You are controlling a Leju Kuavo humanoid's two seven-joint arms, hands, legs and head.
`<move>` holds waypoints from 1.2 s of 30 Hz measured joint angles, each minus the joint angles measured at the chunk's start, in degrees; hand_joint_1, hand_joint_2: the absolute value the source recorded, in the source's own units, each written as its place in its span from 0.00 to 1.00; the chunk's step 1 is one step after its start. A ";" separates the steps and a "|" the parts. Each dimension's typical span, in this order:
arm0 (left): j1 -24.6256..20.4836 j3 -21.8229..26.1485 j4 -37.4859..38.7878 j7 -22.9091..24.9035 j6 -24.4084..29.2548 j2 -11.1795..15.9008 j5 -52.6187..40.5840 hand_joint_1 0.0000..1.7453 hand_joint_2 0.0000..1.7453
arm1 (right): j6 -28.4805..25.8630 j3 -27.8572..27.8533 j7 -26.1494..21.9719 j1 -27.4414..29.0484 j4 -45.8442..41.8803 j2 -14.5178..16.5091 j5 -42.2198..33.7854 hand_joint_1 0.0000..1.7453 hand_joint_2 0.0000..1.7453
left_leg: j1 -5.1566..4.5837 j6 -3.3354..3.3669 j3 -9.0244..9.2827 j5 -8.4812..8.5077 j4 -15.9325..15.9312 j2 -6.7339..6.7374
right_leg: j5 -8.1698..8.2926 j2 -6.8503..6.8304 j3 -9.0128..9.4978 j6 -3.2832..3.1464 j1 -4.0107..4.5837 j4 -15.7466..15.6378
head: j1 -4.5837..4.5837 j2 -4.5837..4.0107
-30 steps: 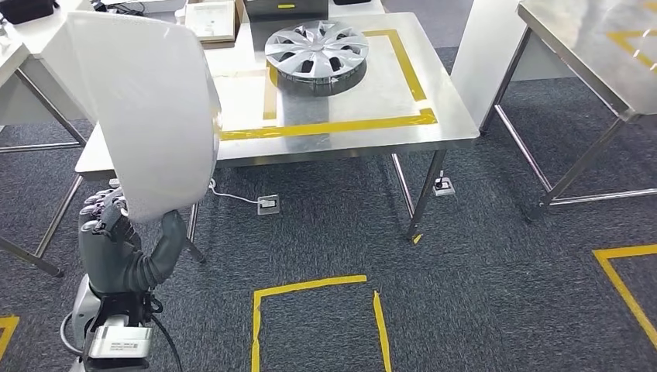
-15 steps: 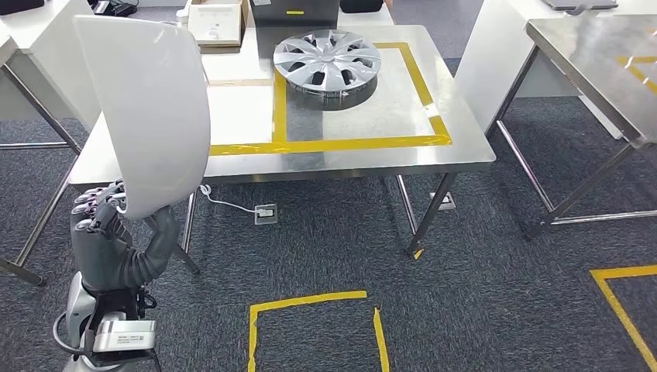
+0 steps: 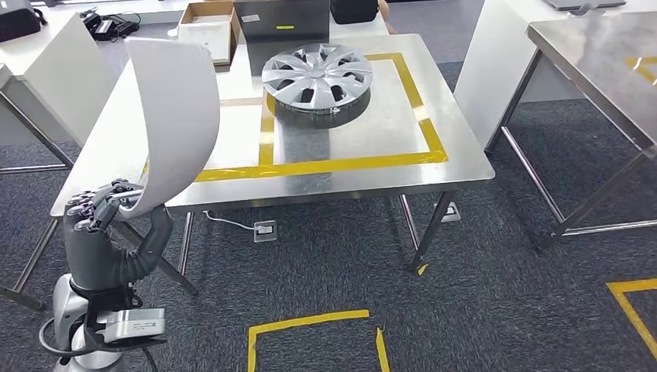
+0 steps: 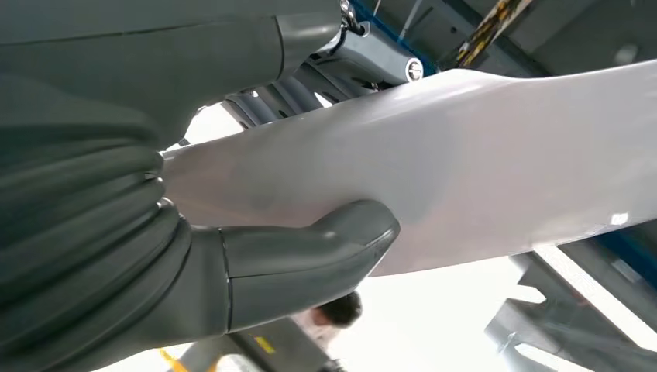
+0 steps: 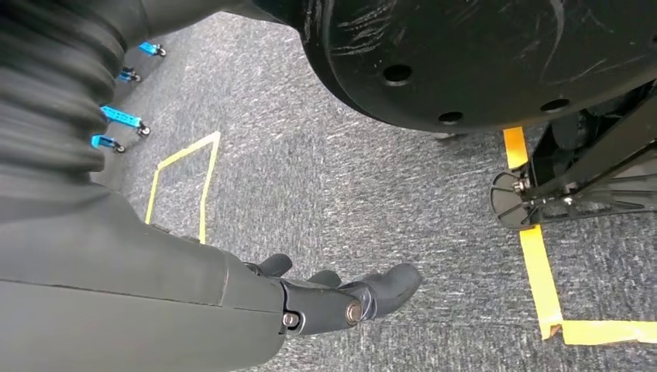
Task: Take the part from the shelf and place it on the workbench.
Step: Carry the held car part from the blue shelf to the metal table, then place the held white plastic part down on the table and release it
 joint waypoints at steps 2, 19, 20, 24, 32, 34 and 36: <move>0.03 0.98 0.91 0.50 -0.54 0.10 -1.34 1.00 1.00 | 0.05 0.00 0.02 0.03 0.00 0.03 0.03 0.00 0.00 | 0.02 -0.06 -3.01 -1.13 1.61 0.03 | -0.67 0.09 0.49 0.02 0.01 0.08 | -0.01 0.00; -4.53 10.62 13.61 10.03 4.43 -0.19 -19.25 1.00 1.00 | 1.28 0.00 -0.71 -0.42 -0.04 -0.20 1.75 0.00 0.00 | 0.49 2.76 1.74 7.85 -11.92 0.09 | -2.80 0.38 -8.39 3.73 -0.40 12.73 | 0.40 0.00; -4.74 11.02 14.34 9.91 4.49 -0.19 -19.14 1.00 1.00 | 1.29 0.00 -0.71 -0.37 -0.04 -0.21 1.87 0.00 0.00 | 0.49 2.64 2.18 7.45 -11.93 0.00 | -0.11 0.16 -6.94 3.46 -0.37 8.42 | 0.40 0.00; -6.15 12.80 17.19 10.27 5.21 -0.04 -19.75 1.00 1.00 | 1.32 0.00 -0.42 -0.26 -0.04 -0.22 2.26 0.00 0.00 | 0.34 1.41 2.82 5.89 -12.23 -0.28 | 2.18 -0.37 -3.54 2.15 0.24 0.67 | 0.34 0.00; -9.76 15.87 24.50 10.91 6.04 1.70 -20.44 1.00 1.00 | 1.41 0.02 0.15 -0.16 -0.04 -0.05 2.38 0.00 0.00 | 0.39 -0.25 -5.38 0.05 2.80 0.20 | 0.61 -0.19 -0.91 -0.05 -0.19 -0.41 | 0.21 0.00; -10.41 16.45 26.45 10.89 6.44 2.28 -20.43 1.00 1.00 | 1.42 0.01 0.16 -0.16 -0.04 -0.03 2.40 0.00 0.00 | 0.38 -0.15 -5.64 3.69 0.26 0.20 | -0.10 0.08 -0.22 0.11 -0.18 -0.17 | 0.20 0.00; -11.23 16.87 28.06 10.86 6.81 2.69 -20.44 1.00 1.00 | 1.42 0.01 0.23 -0.13 -0.04 0.03 2.41 0.00 0.00 | 0.32 0.13 -3.25 8.54 -7.06 0.11 | -0.92 0.25 0.41 0.51 -0.09 0.25 | 0.21 0.00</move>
